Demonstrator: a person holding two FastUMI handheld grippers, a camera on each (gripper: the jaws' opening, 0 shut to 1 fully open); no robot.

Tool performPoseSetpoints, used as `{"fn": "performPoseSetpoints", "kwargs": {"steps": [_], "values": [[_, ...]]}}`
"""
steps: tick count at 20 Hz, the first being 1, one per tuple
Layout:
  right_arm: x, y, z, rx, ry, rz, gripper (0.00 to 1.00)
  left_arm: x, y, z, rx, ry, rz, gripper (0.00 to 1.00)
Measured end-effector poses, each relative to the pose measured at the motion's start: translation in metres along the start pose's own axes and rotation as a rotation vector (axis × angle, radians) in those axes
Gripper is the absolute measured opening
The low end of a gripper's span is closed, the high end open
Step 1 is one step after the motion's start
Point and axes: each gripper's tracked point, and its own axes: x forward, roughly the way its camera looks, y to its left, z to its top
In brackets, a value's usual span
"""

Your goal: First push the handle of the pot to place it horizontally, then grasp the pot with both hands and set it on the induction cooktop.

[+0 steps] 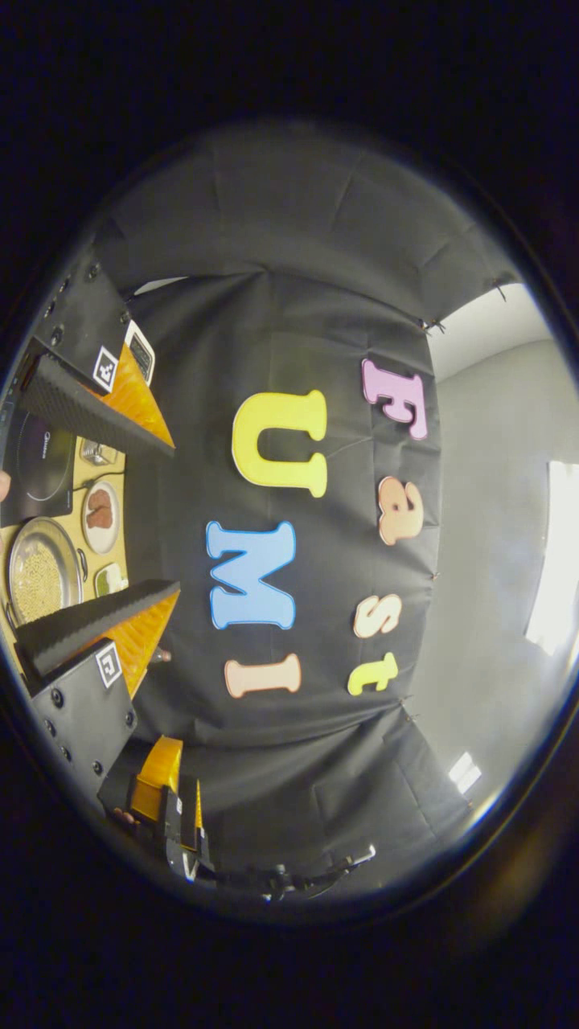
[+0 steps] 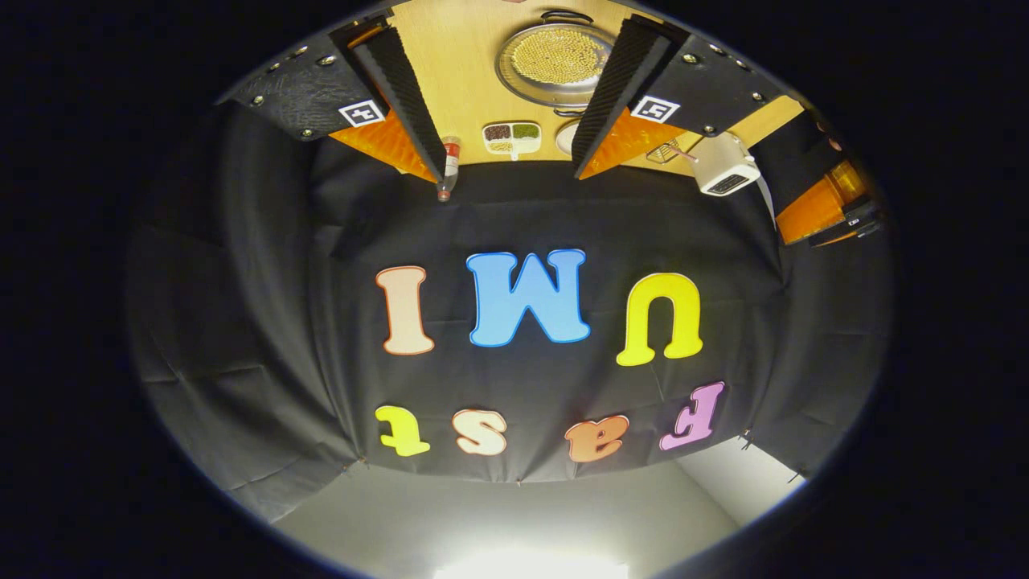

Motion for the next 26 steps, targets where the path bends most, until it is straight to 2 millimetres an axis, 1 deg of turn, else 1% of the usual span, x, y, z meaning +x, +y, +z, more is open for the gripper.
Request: {"fn": "performPoseSetpoints", "kwargs": {"steps": [2, 3, 4, 5, 6, 7, 8, 9, 10, 11, 13, 14, 16, 18, 19, 22, 24, 26], "values": [[0.007, 0.008, -0.017, -0.009, 0.057, 0.053, 0.95, 0.004, 0.004, -0.003, -0.003, 0.007, 0.039, 0.97], [0.014, 0.009, -0.030, -0.012, 0.098, 0.065, 0.94, 0.005, 0.006, -0.002, -0.003, 0.005, 0.060, 0.96], [0.019, 0.011, -0.044, -0.009, 0.146, 0.075, 0.66, 0.006, 0.005, -0.003, -0.007, 0.007, 0.069, 0.95], [0.023, 0.017, -0.058, -0.004, 0.192, 0.100, 0.59, 0.007, 0.004, -0.005, -0.011, 0.011, 0.072, 0.97], [0.026, 0.023, -0.072, 0.004, 0.248, 0.122, 0.44, 0.007, 0.005, -0.009, -0.009, 0.019, 0.078, 0.97], [0.027, 0.032, -0.091, 0.021, 0.311, 0.167, 0.32, 0.007, 0.007, -0.013, -0.003, 0.029, 0.087, 0.97], [0.028, 0.033, -0.111, 0.028, 0.380, 0.172, 0.18, 0.005, 0.010, -0.019, 0.001, 0.038, 0.095, 0.97], [0.027, 0.034, -0.128, 0.042, 0.441, 0.190, 0.13, 0.005, 0.012, -0.022, 0.003, 0.047, 0.099, 0.97], [0.025, 0.041, -0.144, 0.058, 0.497, 0.223, 0.06, 0.003, 0.014, -0.027, 0.005, 0.058, 0.107, 0.97], [0.020, 0.047, -0.157, 0.067, 0.549, 0.250, 0.07, 0.001, 0.017, -0.031, 0.007, 0.068, 0.115, 0.97], [0.010, 0.057, -0.183, 0.077, 0.638, 0.292, 0.07, -0.003, 0.024, -0.038, 0.003, 0.085, 0.130, 0.97], [0.006, 0.059, -0.192, 0.069, 0.669, 0.303, 0.07, -0.005, 0.028, -0.043, -0.001, 0.094, 0.138, 0.99], [0.001, 0.068, -0.216, 0.067, 0.755, 0.344, 0.07, -0.010, 0.034, -0.050, -0.013, 0.110, 0.153, 0.97], [-0.007, 0.084, -0.240, 0.098, 0.853, 0.390, 0.07, -0.013, 0.039, -0.052, -0.018, 0.120, 0.165, 0.99], [-0.011, 0.089, -0.250, 0.103, 0.893, 0.407, 0.07, -0.013, 0.042, -0.052, -0.016, 0.124, 0.172, 0.95], [-0.019, 0.106, -0.272, 0.102, 0.986, 0.458, 0.07, -0.016, 0.049, -0.053, -0.014, 0.128, 0.192, 0.95], [-0.023, 0.117, -0.283, 0.118, 1.040, 0.483, 0.07, -0.017, 0.054, -0.053, -0.013, 0.133, 0.205, 0.95], [-0.025, 0.129, -0.298, 0.140, 1.094, 0.498, 0.07, -0.022, 0.059, -0.055, -0.009, 0.140, 0.224, 0.95]]}}
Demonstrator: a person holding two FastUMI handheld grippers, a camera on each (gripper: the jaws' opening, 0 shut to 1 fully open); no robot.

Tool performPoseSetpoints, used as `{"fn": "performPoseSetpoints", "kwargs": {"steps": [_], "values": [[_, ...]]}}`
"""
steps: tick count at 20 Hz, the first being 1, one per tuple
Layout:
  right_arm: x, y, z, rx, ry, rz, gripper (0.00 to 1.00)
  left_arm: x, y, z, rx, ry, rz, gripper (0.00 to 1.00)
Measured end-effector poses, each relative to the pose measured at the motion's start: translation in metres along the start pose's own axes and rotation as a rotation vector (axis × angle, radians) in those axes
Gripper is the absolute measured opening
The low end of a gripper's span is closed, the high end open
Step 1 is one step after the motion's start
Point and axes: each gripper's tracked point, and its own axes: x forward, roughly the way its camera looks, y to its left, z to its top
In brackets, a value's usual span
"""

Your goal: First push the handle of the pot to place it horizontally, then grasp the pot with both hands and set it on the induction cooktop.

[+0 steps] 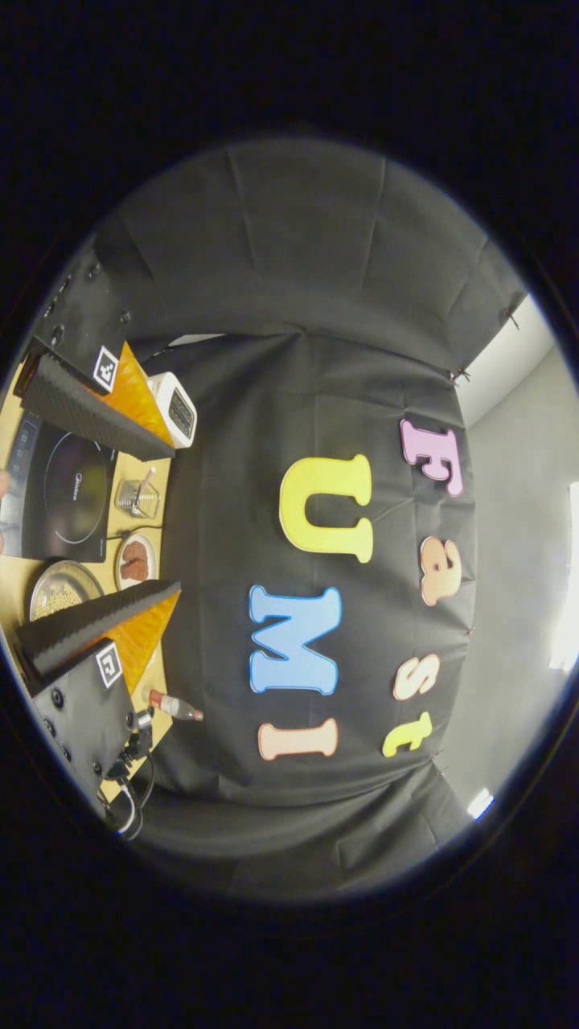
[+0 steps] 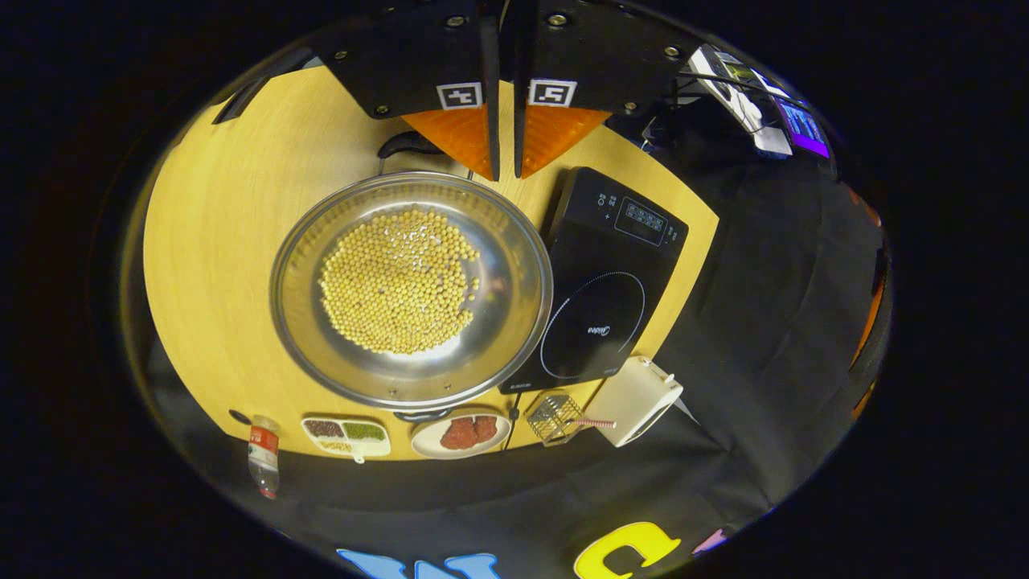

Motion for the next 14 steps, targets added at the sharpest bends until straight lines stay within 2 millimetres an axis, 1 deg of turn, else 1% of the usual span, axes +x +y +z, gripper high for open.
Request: {"fn": "performPoseSetpoints", "kwargs": {"steps": [2, 5, 6, 8, 10, 11, 13, 14], "values": [[0.016, -0.001, -0.005, 0.004, 0.027, 0.001, 0.07, -0.004, 0.005, 0.000, 0.000, 0.003, 0.016, 0.95], [0.031, -0.005, -0.009, 0.047, 0.055, -0.002, 0.07, -0.007, 0.012, -0.002, 0.006, 0.014, 0.044, 0.95], [0.036, -0.008, -0.009, 0.060, 0.058, -0.008, 0.07, -0.007, 0.015, -0.007, 0.009, 0.025, 0.054, 0.95], [0.041, -0.014, -0.011, 0.077, 0.061, -0.019, 0.07, -0.010, 0.020, -0.009, 0.008, 0.035, 0.064, 0.96], [0.045, -0.016, -0.010, 0.105, 0.060, -0.005, 0.07, -0.010, 0.020, -0.011, 0.001, 0.040, 0.068, 0.97], [0.048, -0.019, -0.012, 0.123, 0.060, -0.006, 0.06, -0.009, 0.019, -0.010, 0.000, 0.042, 0.067, 0.97], [0.050, -0.018, -0.013, 0.161, 0.063, 0.014, 0.01, -0.006, 0.016, -0.008, 0.008, 0.044, 0.059, 0.99], [0.050, -0.019, -0.013, 0.175, 0.063, 0.023, 0.01, -0.005, 0.014, -0.009, 0.012, 0.045, 0.053, 0.99]]}}
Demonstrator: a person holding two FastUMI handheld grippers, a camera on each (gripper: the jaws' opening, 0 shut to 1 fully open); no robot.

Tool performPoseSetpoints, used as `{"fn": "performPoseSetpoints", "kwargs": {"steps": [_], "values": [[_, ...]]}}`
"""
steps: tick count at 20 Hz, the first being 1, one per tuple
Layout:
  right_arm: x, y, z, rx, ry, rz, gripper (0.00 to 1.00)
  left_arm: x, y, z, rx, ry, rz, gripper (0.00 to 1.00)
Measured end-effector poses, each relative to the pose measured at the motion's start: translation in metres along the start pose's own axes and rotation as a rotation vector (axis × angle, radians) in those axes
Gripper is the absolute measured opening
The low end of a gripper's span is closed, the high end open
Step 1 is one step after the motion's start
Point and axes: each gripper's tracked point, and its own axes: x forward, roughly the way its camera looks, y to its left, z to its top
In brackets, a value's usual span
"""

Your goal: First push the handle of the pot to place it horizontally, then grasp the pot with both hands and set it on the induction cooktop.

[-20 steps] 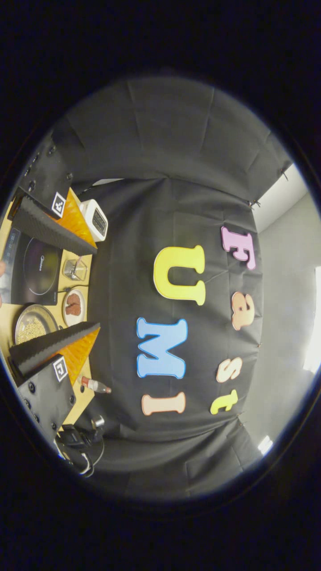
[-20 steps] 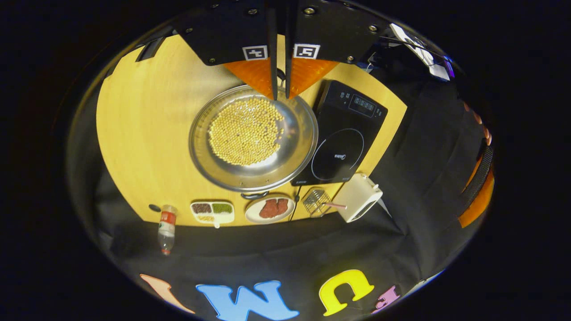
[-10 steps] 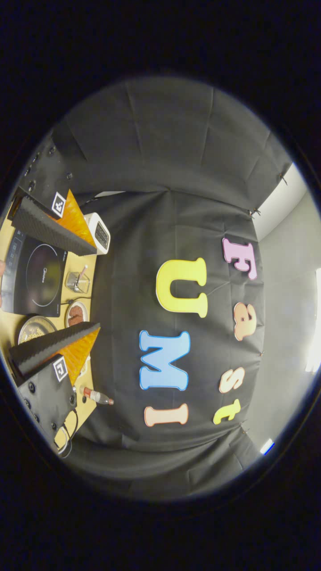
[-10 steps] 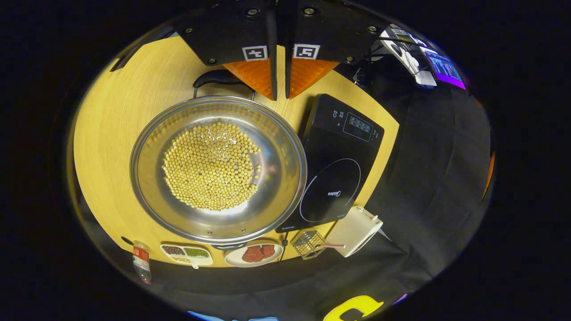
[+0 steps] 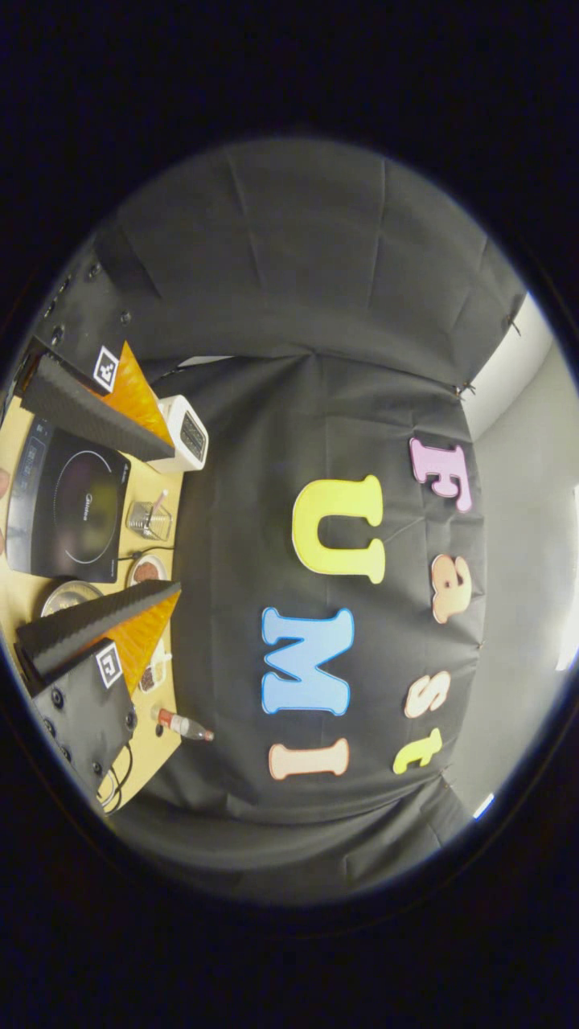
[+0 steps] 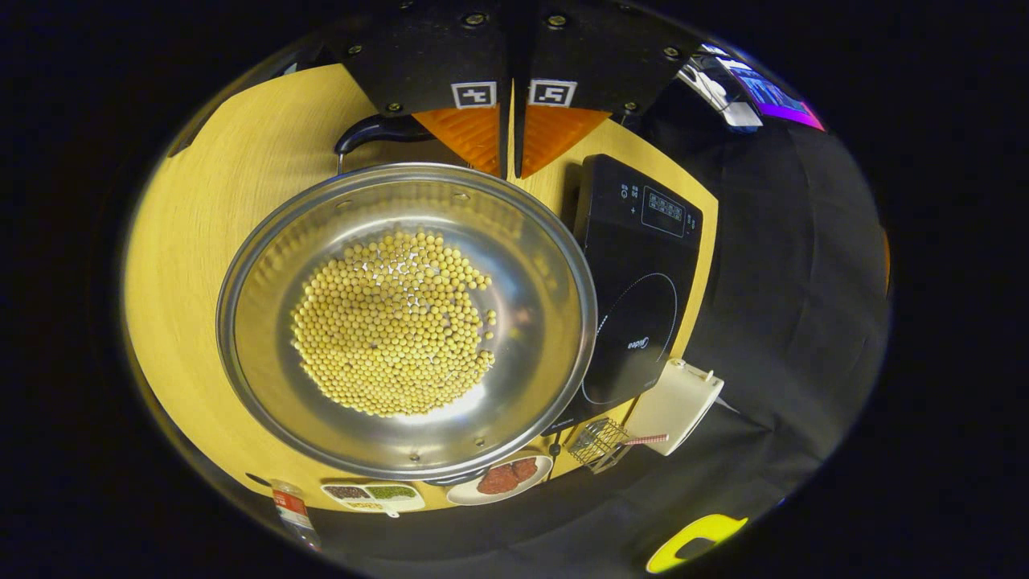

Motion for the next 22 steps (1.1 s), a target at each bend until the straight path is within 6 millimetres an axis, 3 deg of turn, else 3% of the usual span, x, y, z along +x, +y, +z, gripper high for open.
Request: {"fn": "performPoseSetpoints", "kwargs": {"steps": [13, 16, 22], "values": [[-0.030, -0.063, -0.007, -0.010, -0.030, -0.083, 0.01, 0.031, -0.075, -0.023, 0.006, 0.075, -0.181, 0.99], [-0.037, -0.079, -0.005, -0.014, -0.028, -0.109, 0.01, 0.041, -0.089, -0.028, 0.007, 0.090, -0.209, 0.95], [-0.050, -0.114, 0.002, -0.085, -0.018, -0.181, 0.01, 0.051, -0.116, -0.029, 0.031, 0.101, -0.250, 0.99]]}}
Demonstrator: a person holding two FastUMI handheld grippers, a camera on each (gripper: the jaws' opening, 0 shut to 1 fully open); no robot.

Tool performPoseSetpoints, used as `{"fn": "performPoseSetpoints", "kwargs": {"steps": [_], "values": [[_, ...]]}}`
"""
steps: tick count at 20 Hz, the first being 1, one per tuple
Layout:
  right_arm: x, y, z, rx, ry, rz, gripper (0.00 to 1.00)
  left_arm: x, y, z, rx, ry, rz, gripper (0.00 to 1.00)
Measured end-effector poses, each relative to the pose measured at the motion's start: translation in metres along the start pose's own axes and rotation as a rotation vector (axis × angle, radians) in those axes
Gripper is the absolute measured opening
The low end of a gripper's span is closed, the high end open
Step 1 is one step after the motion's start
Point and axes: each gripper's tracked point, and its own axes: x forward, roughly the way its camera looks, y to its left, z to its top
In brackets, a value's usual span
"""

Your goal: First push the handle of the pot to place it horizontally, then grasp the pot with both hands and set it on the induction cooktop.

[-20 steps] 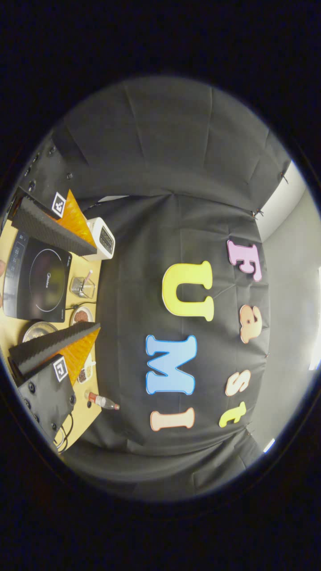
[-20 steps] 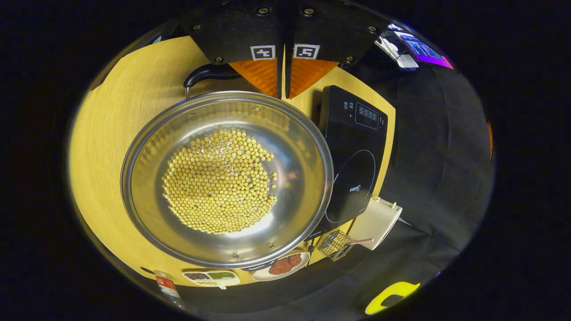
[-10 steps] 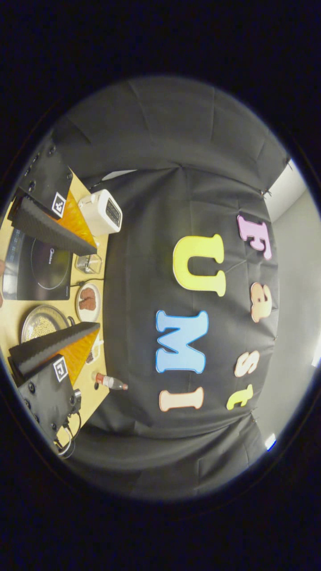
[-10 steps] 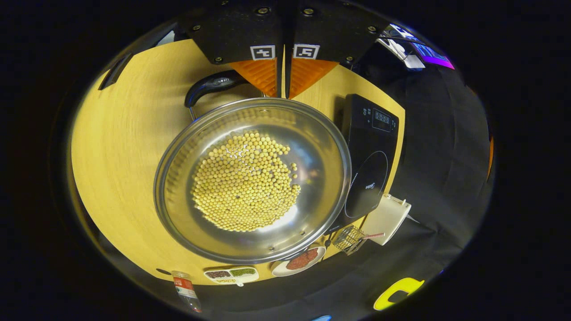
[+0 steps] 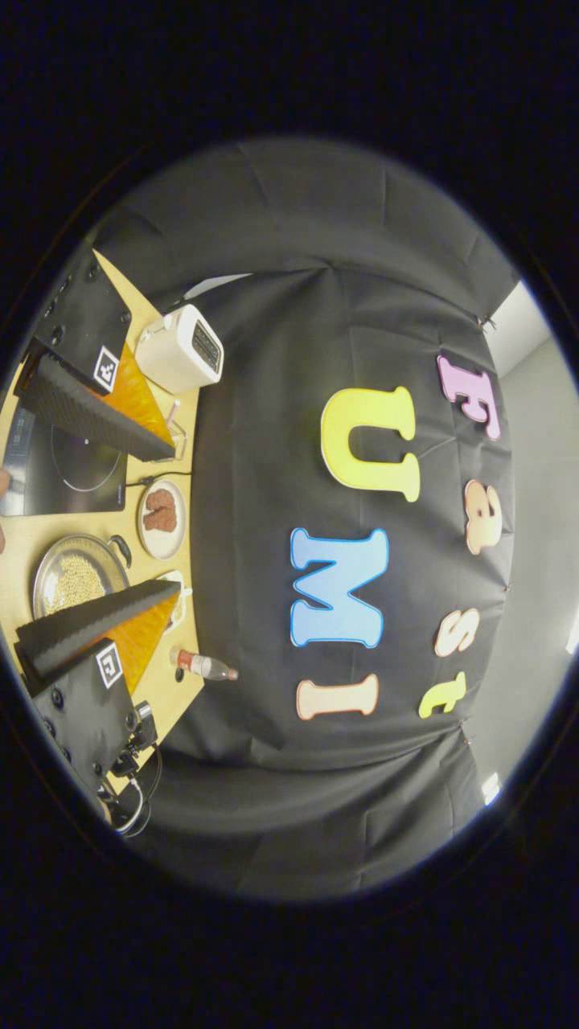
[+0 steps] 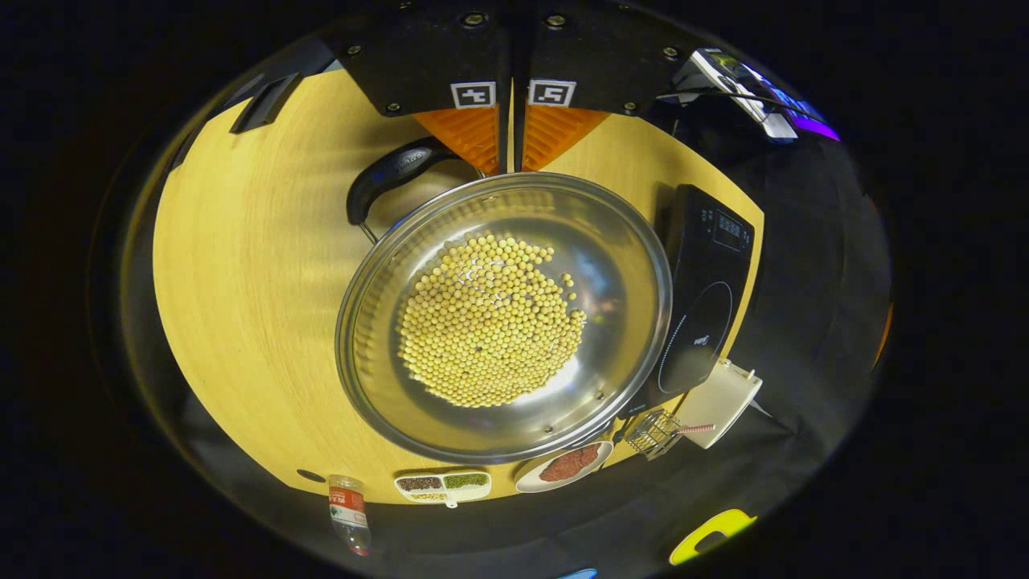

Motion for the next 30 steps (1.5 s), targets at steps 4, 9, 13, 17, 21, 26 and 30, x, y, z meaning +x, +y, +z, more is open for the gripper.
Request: {"fn": "performPoseSetpoints", "kwargs": {"steps": [4, 9, 13, 17, 21, 26, 30], "values": [[-0.002, -0.022, 0.004, -0.027, 0.022, -0.017, 0.01, 0.009, -0.013, -0.002, 0.013, 0.009, -0.013, 0.99], [-0.004, -0.052, 0.013, -0.078, 0.035, -0.059, 0.01, 0.020, -0.021, -0.009, 0.013, 0.032, -0.007, 0.97], [-0.003, -0.072, 0.020, -0.118, 0.045, -0.085, 0.01, 0.033, -0.028, -0.013, 0.013, 0.052, -0.005, 0.96], [-0.004, -0.101, 0.038, -0.166, 0.035, -0.146, 0.01, 0.049, -0.038, -0.025, 0.016, 0.083, -0.008, 0.97], [-0.003, -0.124, 0.054, -0.164, 0.018, -0.193, 0.01, 0.063, -0.048, -0.039, -0.024, 0.113, -0.024, 0.97], [0.002, -0.142, 0.072, -0.130, -0.008, -0.212, 0.01, 0.076, -0.049, -0.062, -0.034, 0.165, -0.033, 0.97], [0.003, -0.155, 0.087, -0.114, -0.038, -0.222, 0.01, 0.083, -0.046, -0.095, -0.056, 0.233, -0.044, 0.97]]}}
